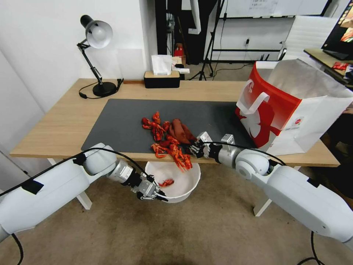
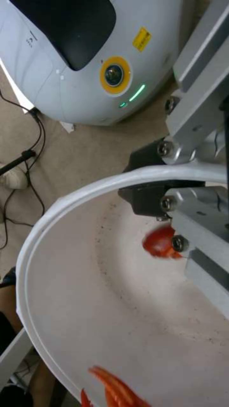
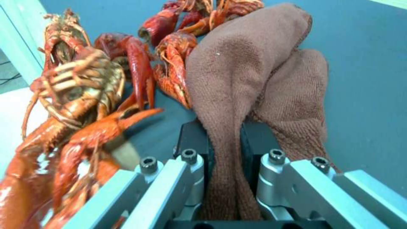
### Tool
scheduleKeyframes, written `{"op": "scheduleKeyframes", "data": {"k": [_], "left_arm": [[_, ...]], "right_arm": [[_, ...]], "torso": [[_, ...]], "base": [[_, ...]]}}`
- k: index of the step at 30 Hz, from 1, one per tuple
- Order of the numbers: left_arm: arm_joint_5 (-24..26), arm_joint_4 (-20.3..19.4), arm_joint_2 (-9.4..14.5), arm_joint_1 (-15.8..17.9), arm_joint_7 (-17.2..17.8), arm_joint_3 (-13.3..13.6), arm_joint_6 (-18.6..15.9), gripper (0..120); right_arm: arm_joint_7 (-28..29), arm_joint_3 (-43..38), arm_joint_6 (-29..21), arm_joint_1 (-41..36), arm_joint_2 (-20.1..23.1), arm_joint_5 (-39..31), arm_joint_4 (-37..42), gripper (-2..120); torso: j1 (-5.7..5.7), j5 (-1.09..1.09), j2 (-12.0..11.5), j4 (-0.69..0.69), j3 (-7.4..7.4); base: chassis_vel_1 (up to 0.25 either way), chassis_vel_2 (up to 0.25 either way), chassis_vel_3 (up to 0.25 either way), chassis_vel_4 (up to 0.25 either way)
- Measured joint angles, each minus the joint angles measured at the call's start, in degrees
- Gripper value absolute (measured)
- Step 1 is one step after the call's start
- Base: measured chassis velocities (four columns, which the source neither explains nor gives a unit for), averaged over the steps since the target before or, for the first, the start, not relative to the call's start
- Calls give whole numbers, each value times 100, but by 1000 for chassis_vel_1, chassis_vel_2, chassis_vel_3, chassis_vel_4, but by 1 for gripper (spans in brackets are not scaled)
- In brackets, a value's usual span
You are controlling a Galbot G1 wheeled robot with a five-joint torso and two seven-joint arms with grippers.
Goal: Sweep shrimp from table into container with towel, then put container into takeout bag.
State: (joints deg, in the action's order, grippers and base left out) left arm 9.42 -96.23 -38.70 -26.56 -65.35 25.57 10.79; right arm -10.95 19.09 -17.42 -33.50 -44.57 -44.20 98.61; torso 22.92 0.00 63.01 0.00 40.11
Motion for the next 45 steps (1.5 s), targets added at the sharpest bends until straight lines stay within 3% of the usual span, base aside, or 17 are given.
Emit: {"op": "scheduleKeyframes", "data": {"k": [32,45], "left_arm": [[17,21,181,51,-11,-63,54,0],[18,-7,229,16,-18,-123,67,0]], "right_arm": [[-578,-224,154,-605,525,116,967,10],[-654,-746,321,-879,647,163,1401,10]], "torso": [[0,0,1,0,-1],[0,0,2,0,-1]], "base": [[0,0,0,0],[0,0,0,0]]}}
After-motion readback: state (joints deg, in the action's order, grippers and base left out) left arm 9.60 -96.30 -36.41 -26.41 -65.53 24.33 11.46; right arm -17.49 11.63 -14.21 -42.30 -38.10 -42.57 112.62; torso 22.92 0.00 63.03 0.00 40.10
